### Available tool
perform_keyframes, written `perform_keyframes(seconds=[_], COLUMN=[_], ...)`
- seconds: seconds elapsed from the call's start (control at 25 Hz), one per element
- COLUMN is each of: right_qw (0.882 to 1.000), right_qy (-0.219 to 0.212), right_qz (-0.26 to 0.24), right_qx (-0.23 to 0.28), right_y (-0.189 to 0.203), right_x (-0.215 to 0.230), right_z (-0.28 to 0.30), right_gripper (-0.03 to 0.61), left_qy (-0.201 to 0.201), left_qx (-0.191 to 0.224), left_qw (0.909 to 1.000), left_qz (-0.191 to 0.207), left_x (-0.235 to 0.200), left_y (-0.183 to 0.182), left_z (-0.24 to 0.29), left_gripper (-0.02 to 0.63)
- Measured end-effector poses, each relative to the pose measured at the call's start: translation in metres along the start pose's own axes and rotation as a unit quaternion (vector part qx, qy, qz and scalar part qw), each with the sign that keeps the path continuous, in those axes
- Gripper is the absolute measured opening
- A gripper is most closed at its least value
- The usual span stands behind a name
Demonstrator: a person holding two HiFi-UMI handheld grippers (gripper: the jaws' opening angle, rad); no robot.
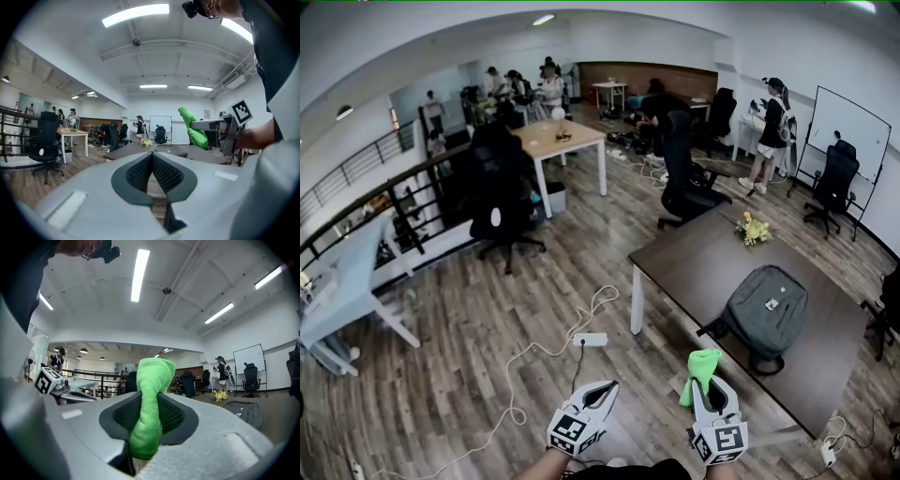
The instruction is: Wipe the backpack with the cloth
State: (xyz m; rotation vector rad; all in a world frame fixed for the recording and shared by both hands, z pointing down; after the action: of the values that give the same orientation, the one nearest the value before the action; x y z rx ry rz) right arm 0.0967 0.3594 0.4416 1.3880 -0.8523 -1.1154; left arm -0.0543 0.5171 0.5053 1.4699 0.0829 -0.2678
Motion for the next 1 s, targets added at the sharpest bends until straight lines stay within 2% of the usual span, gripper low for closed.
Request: perform_keyframes(seconds=[0.08, 0.2, 0.48, 0.68, 1.0], right_qw=[1.0, 1.0, 0.999, 0.998, 0.997], right_qy=[0.008, 0.02, 0.038, 0.05, 0.069], right_qz=[0.008, 0.01, 0.017, 0.024, 0.029], right_qx=[0.007, 0.008, -0.015, -0.019, -0.032], right_y=[-0.001, -0.002, 0.018, 0.026, 0.044], right_x=[0.005, 0.019, 0.071, 0.129, 0.222], right_z=[0.009, 0.024, 0.041, 0.059, 0.076], right_gripper=[0.1, 0.1, 0.1, 0.1, 0.1], left_qy=[-0.003, 0.005, 0.042, 0.06, 0.07], left_qx=[-0.013, -0.011, -0.029, -0.032, -0.052], left_qw=[0.9999, 0.9999, 0.9986, 0.9973, 0.9958], left_qz=[0.007, 0.007, 0.011, 0.028, 0.031], left_x=[-0.011, -0.022, -0.011, 0.0, 0.012], left_y=[0.0, -0.007, -0.009, -0.024, -0.035], left_z=[0.006, 0.022, 0.088, 0.157, 0.262], left_gripper=[0.02, 0.02, 0.02, 0.02, 0.02])
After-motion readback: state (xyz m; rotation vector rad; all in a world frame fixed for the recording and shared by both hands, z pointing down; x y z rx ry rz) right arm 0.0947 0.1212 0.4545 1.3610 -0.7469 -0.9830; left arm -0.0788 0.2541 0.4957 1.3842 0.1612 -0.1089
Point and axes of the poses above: the fingertips, and each gripper's own axes: z forward along the fingers, x to its right, y out of its underside, the point moved 4 cm from there along -z, backward along the fingers, and after that the axes turned 8 degrees about -z, right-handed, at the moved point
